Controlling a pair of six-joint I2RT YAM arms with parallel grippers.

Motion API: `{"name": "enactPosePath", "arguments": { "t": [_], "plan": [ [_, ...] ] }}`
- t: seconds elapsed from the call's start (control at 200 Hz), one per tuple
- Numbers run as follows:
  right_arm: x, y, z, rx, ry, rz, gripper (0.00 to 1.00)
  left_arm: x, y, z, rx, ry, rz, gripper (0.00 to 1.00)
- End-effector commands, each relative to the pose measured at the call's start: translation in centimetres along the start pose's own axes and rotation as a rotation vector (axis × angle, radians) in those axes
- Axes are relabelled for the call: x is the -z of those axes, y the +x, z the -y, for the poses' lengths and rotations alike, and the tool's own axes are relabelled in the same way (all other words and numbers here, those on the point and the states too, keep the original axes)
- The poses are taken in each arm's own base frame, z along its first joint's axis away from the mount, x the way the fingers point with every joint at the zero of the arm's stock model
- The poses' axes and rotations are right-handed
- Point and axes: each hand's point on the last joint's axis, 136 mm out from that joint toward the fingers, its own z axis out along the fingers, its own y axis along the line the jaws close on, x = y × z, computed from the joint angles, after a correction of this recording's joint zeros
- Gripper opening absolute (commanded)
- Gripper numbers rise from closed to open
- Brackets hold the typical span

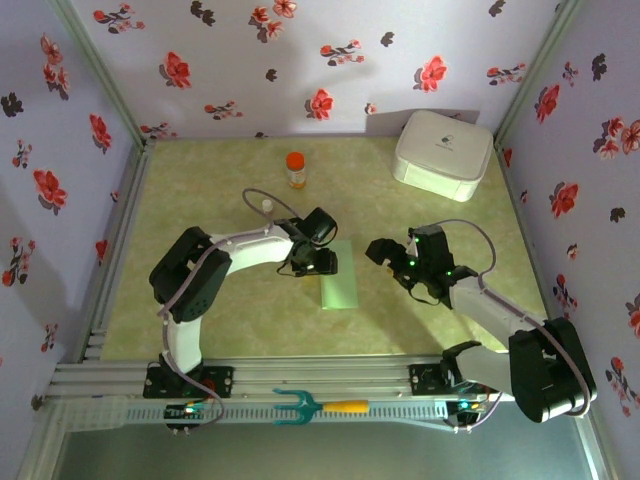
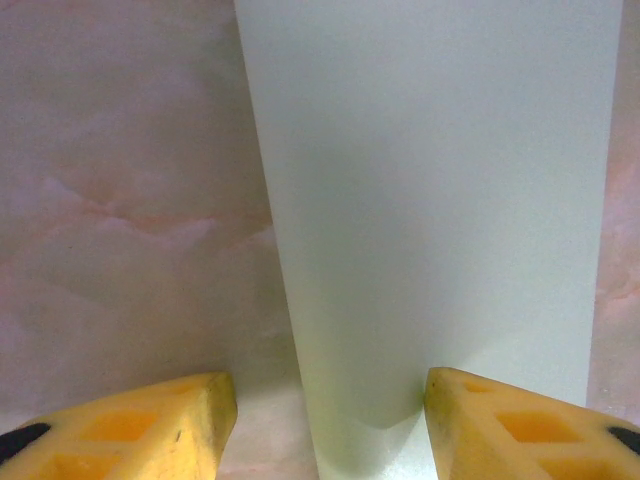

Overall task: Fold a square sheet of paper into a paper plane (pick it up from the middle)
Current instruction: First fold the square sheet of paper in half at the center of the table.

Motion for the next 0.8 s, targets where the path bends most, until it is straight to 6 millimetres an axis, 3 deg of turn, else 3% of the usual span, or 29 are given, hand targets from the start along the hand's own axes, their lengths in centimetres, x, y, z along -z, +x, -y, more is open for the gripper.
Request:
{"name": "enactPosePath", "arguments": {
  "t": [0.0,0.365,0.53,0.635,0.795],
  "plan": [
    [0.3,-0.8,-0.7,0.004,-0.003,0.021,0.92,-2.6,0.9,-2.8,-0.014,-0.101,-0.038,0.56],
    [0.2,-0.7,-0.7,0.002,-0.005,0.014,0.91,-2.7,1.1,-2.8,-0.01,-0.101,-0.04,0.56],
    [-0.3,-0.5,-1.0,0.002,-0.028,-0.011,0.86,-2.7,1.1,-2.8,-0.01,-0.102,-0.039,0.56],
    [-0.9,-0.2,-1.1,-0.01,-0.035,-0.04,0.73,-2.8,1.1,-2.9,-0.011,-0.102,-0.039,0.56],
    [-2.3,0.5,-1.4,-0.016,-0.045,-0.102,0.41,-3.0,1.3,-3.0,-0.011,-0.106,-0.045,0.56]
  ]
}}
